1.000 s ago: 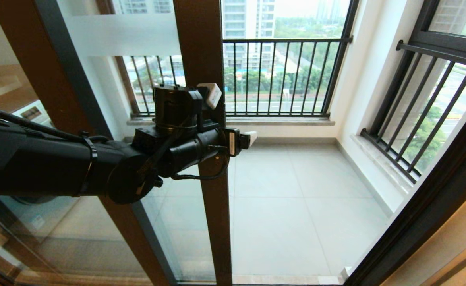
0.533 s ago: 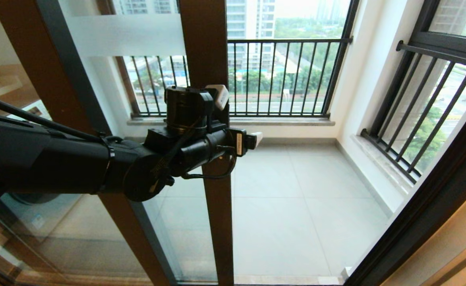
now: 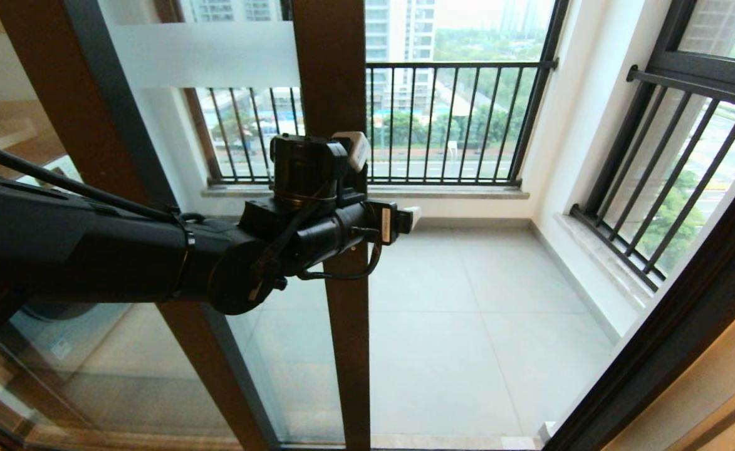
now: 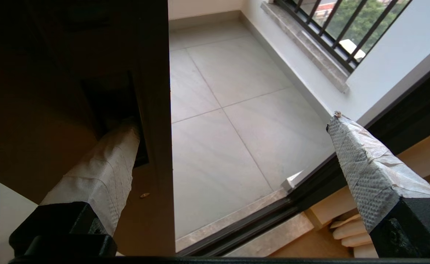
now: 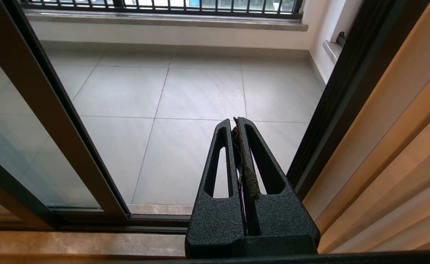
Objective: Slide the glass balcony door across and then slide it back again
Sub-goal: Close the slid door
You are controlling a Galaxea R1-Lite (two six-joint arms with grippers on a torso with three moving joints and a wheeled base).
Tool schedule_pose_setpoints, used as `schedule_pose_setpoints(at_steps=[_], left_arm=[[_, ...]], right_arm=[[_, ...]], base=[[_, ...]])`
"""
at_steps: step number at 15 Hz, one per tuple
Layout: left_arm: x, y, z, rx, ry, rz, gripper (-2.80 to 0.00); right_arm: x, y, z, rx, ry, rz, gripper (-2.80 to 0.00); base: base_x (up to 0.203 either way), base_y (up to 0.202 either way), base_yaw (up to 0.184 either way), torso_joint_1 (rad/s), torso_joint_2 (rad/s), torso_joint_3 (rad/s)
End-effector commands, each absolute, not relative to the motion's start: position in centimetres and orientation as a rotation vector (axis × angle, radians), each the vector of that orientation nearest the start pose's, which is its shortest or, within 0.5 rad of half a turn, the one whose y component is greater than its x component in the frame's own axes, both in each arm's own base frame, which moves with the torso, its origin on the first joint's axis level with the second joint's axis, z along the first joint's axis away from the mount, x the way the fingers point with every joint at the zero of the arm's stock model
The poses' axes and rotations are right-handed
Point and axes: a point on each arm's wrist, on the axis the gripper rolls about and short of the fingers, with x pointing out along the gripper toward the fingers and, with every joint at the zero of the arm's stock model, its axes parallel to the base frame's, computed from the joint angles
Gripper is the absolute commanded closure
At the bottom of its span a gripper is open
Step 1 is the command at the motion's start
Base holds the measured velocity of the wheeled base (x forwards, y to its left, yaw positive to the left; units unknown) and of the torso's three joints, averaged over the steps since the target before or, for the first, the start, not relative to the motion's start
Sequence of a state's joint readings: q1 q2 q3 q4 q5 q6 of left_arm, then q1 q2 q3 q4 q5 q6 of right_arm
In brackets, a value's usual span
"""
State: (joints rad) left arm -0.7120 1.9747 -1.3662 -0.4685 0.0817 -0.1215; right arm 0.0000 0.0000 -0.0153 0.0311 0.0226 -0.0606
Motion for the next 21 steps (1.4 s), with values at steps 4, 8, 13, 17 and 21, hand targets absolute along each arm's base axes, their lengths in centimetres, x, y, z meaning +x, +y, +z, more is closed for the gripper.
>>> schedule_pose_setpoints(at_steps=[4,8,13,17,21], left_arm=[[30.5,-27.2,22.2,-0.046,0.157,-0.65,-2.8],[30.4,-28.0,22.1,-0.038,0.154,-0.665,-2.8],[30.3,-29.7,21.7,-0.036,0.154,-0.689,-2.8],[30.6,-30.8,21.3,-0.012,0.142,-0.7,-2.8],[30.3,-31.1,21.1,-0.003,0.143,-0.696,-2.8]], right_arm=[[-2.4,0.1,7.7,-0.061,0.015,0.023,0.0],[-2.4,0.1,7.7,-0.061,0.015,0.023,0.0],[-2.4,0.1,7.7,-0.061,0.015,0.023,0.0],[-2.4,0.1,7.7,-0.061,0.015,0.023,0.0],[-2.4,0.1,7.7,-0.061,0.015,0.023,0.0]], base=[[0.0,0.0,0.0,0.0,0.0,0.0],[0.0,0.0,0.0,0.0,0.0,0.0],[0.0,0.0,0.0,0.0,0.0,0.0],[0.0,0.0,0.0,0.0,0.0,0.0],[0.0,0.0,0.0,0.0,0.0,0.0]])
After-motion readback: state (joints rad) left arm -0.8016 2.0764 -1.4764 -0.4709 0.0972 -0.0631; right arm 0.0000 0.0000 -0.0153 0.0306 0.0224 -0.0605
